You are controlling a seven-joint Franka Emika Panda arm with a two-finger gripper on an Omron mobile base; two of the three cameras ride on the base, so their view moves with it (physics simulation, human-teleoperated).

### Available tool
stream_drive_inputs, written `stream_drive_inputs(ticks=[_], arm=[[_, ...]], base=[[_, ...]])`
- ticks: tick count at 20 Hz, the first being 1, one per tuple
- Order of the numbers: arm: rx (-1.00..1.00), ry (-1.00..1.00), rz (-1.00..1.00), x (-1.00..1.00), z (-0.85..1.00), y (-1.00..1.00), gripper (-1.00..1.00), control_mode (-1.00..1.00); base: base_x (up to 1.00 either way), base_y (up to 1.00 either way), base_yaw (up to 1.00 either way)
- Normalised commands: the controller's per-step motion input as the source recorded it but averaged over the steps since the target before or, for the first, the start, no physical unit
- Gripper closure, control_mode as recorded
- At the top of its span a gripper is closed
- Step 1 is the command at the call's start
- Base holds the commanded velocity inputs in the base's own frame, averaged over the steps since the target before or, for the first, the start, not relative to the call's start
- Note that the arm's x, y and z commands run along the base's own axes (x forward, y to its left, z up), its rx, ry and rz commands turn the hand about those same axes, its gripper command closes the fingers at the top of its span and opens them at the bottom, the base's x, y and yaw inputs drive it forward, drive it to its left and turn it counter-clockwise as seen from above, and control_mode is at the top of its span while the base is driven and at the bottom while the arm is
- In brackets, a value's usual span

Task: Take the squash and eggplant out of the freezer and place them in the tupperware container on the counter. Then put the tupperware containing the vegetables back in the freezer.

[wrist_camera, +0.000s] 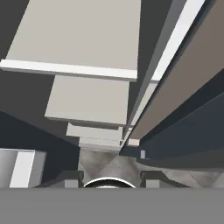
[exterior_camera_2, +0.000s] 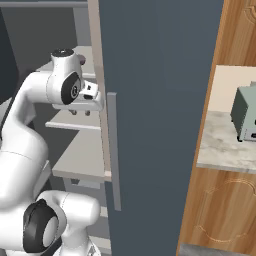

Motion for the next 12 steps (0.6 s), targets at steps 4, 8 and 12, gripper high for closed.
stream_drive_inputs(ticks=[4, 8, 12], arm=[[0.00, 0.00, 0.00, -0.03, 0.00, 0.03, -1.00, -1.00], [0.00, -0.17, 0.00, -0.34, 0.18, 0.12, -1.00, -1.00], [0.00, -0.29, 0.00, -0.38, 0.60, 0.03, -1.00, -1.00]], base=[[0.00, 0.00, 0.00], [0.00, 0.00, 0.00], [0.00, 0.00, 0.00]])
